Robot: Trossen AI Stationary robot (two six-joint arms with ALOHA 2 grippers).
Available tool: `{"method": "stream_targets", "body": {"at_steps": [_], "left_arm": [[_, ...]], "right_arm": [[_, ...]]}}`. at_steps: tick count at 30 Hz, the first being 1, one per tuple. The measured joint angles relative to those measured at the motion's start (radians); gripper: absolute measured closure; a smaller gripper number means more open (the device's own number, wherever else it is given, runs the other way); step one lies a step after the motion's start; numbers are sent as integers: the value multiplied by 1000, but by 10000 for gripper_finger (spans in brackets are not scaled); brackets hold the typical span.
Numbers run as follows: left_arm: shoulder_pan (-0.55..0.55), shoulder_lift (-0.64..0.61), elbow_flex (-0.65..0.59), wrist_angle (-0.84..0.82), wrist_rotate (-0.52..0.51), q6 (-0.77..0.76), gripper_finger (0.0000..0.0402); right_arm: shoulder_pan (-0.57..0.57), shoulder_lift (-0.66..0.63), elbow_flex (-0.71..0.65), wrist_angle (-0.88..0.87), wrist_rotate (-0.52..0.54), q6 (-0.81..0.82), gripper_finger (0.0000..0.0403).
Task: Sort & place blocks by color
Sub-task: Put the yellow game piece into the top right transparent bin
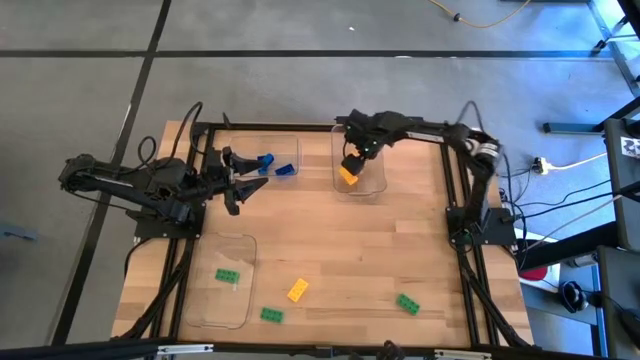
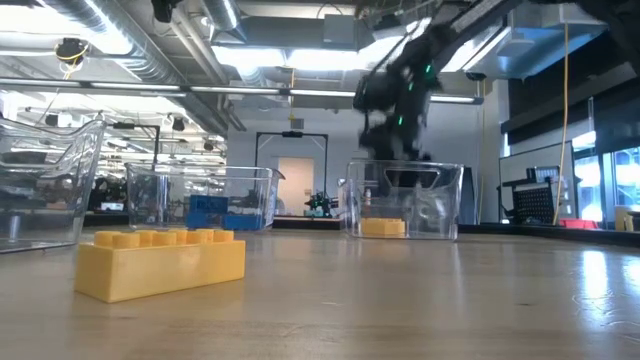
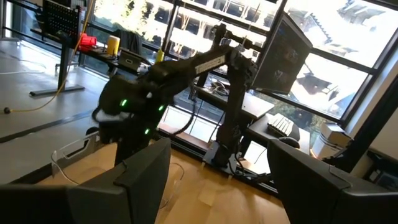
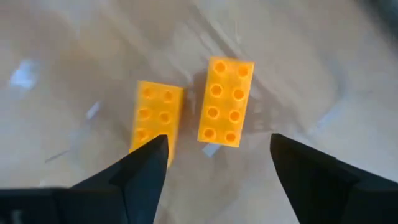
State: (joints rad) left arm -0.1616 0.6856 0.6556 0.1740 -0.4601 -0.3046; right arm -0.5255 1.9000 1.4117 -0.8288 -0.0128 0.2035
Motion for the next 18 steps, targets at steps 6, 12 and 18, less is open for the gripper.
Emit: {"method": "stream_targets", "body": {"at_steps": [6,12,18], "left_arm": [[0,-1,0,-1,19,0,143],[0,-1,0,-5,42,1,143],[0,-1,0,-5,86,1,143]], "right_arm": [[115,-255,-89,107,-16,-22,127],[327,-578,-381,494,-23,203,127],[551,-807,-637,962,43,335,127]]}}
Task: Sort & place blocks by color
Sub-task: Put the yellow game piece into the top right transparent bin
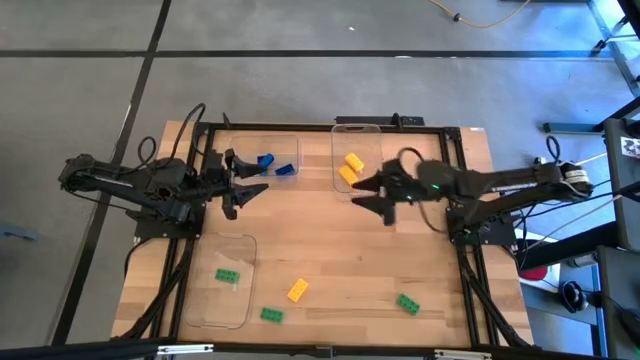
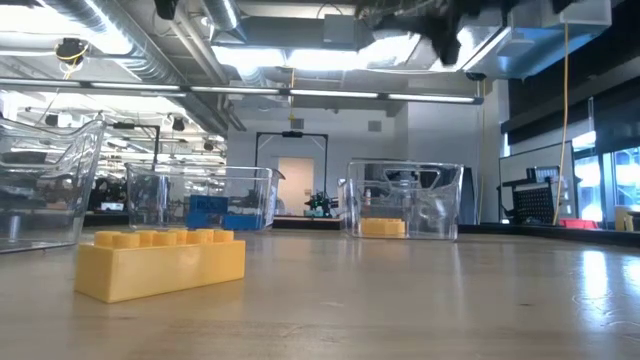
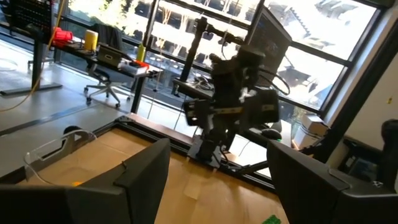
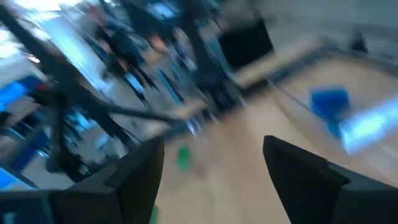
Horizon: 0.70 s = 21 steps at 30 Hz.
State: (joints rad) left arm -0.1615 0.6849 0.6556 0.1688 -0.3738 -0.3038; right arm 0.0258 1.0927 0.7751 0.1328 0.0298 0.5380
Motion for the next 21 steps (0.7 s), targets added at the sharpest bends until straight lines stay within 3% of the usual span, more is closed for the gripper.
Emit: {"method": "stream_targets", "body": {"at_steps": [3,6,21], "left_arm": [[0,0,0,0,1,0,143],[0,0,0,0,-1,0,143],[0,0,0,3,-2,-2,143]], "right_arm": [[75,-46,-53,146,73,-53,127],[112,-56,-60,174,118,-131,127],[122,-55,-51,179,118,-288,127]]}}
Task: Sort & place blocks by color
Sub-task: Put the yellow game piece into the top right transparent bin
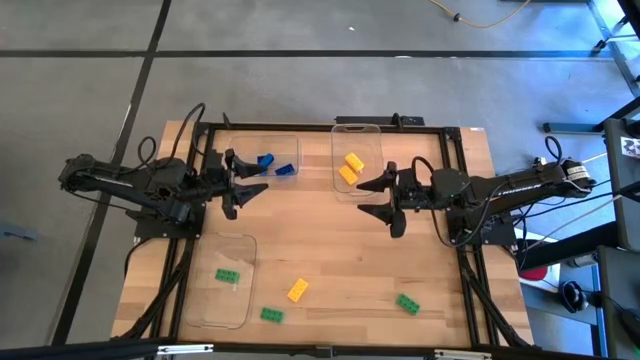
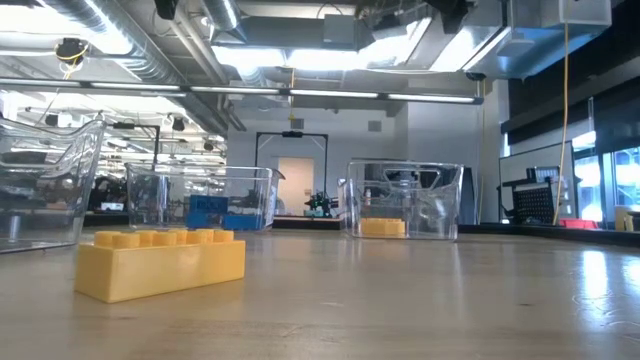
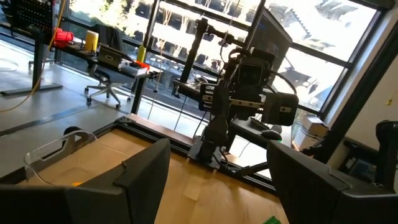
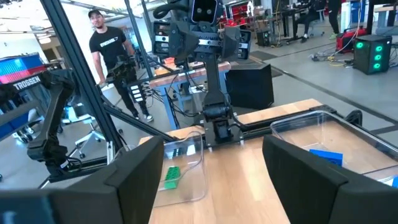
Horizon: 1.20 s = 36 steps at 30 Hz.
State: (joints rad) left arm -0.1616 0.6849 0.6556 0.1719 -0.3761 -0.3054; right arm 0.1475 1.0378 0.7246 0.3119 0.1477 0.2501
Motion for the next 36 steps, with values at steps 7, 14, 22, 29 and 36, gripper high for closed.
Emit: {"method": "stream_targets", "body": {"at_steps": [7,14,22,29,36], "left_arm": [[0,0,0,0,0,-40,143],[-2,33,1,-4,-2,-91,143],[-78,220,123,-209,4,-208,143],[-183,526,452,-659,20,-393,143],[-274,864,768,-949,73,-717,143]], "right_arm": [[0,0,0,0,-1,-1,127],[0,0,0,0,-1,5,127],[0,0,0,-1,2,3,127],[0,0,1,-8,17,4,127],[-1,0,1,-9,44,2,127]]}}
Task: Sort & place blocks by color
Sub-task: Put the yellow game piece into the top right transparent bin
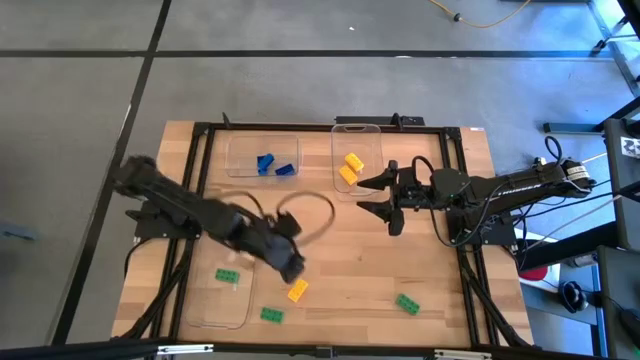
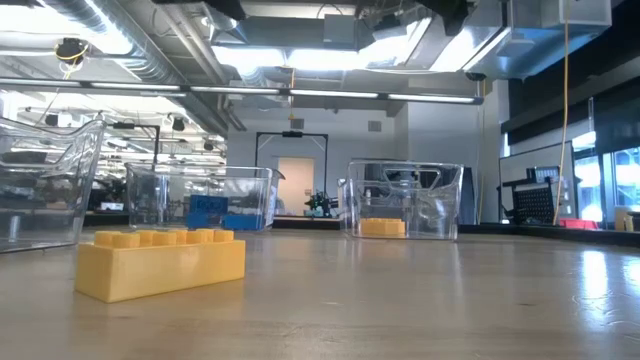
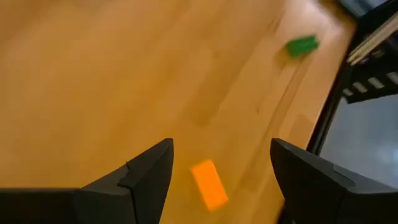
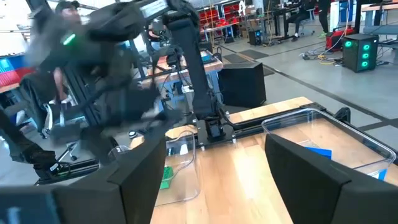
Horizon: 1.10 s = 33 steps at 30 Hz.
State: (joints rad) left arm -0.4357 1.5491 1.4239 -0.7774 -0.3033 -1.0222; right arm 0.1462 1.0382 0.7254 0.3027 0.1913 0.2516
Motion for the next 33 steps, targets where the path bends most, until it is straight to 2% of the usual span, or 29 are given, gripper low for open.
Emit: {"method": "stream_targets", "body": {"at_steps": [7,14,19,24,33], "left_arm": [[-81,295,229,-169,76,-304,143],[-119,481,294,-175,139,-470,143],[-119,554,296,-187,142,-486,143],[-109,588,296,-175,145,-432,143],[-70,591,249,-185,144,-407,143]], "right_arm": [[-6,0,0,0,0,0,127],[-6,0,0,0,0,-2,127],[-6,0,0,0,0,-1,127],[-6,0,0,0,0,-20,127],[-6,0,0,0,0,-25,127]]}}
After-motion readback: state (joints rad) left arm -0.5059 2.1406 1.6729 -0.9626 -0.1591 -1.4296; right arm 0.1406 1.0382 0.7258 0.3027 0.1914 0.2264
